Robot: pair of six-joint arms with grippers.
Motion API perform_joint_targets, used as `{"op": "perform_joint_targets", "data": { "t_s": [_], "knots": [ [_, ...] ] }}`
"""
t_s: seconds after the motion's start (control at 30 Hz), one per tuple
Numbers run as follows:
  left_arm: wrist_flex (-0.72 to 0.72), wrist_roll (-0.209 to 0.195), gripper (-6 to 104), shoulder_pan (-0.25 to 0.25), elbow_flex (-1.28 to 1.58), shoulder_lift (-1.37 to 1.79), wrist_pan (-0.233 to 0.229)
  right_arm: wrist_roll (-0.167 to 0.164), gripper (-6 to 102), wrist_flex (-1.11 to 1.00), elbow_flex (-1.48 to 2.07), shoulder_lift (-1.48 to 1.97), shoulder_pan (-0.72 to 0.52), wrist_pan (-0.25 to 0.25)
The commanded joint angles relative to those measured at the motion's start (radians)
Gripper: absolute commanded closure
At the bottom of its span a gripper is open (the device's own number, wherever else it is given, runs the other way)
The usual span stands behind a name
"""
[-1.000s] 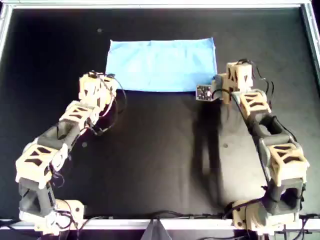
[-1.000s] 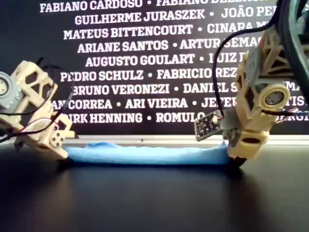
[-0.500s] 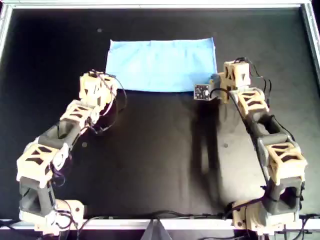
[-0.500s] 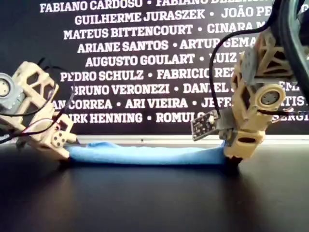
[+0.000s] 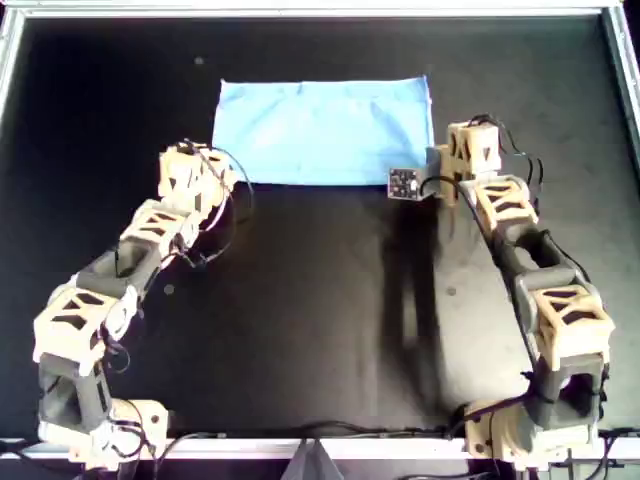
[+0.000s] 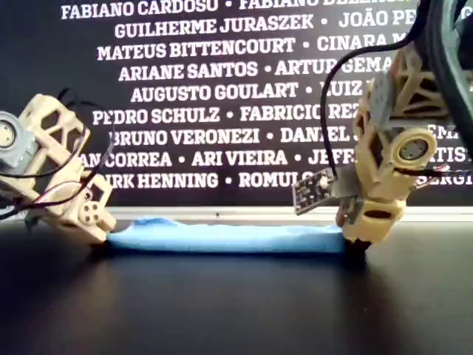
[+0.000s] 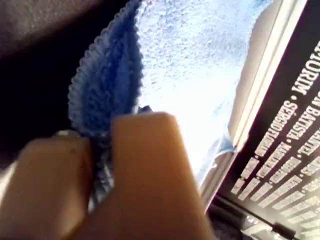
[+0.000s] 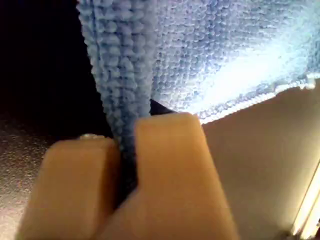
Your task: Fold a cloth
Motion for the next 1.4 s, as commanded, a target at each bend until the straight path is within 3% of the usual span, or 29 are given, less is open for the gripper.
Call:
{"op": "perform_joint_targets", "data": {
  "t_s": [0.0, 0.27, 0.73, 1.37],
  "knots": [
    [0.0, 0.006, 99, -0.008, 0.034, 0.075, 0.006, 0.006, 94, 0.018, -0.028, 0.098, 0.005, -0.011],
    [0.0, 0.008, 99, -0.021, 0.393, 0.462, 0.006, 0.006, 94, 0.018, 0.308, 0.43, 0.101, -0.011],
    [0.0, 0.008, 99, -0.025, 0.899, 0.969, 0.006, -0.008, 94, 0.018, 0.807, 0.821, 0.1, -0.009],
    [0.0, -0.008, 99, -0.026, 1.112, 1.04, 0.009, 0.005, 94, 0.018, 1.002, 0.873, 0.101, -0.009]
  ]
}}
